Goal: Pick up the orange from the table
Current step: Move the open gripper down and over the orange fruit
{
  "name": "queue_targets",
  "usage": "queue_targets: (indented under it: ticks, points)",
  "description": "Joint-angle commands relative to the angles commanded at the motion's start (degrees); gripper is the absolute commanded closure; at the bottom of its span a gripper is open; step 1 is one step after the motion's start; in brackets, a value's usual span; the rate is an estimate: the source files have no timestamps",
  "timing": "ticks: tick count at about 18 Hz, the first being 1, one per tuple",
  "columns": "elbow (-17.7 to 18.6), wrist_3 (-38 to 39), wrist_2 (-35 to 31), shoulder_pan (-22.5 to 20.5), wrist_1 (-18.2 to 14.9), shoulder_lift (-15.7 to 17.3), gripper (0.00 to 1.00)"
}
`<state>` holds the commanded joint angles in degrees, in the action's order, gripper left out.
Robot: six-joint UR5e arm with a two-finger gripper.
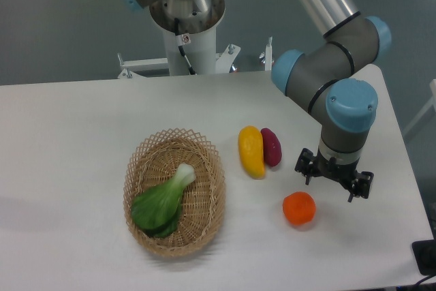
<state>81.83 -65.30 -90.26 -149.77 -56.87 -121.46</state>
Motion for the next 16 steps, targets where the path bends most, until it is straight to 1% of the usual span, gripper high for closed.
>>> queue_targets:
  ticks: [6,7,9,11,13,16]
  points:
    - [0.44,0.61,0.09,0.17,-0.26,0.09,0.0]
    - [1.14,3.05,0.35,0.18,-0.18,0.0,0.0]
    - [2.19,5.27,0.44,0.44,0.7,0.0,0.0]
    - [2.37,5.27,0.44,0.53,1.32,-0.26,0.0]
    - [2.37,5.36,0.44,1.93,1.49,-0.96,0.0]
    - [2.37,5.27,0.35,2.9,1.58,-2.37,0.0]
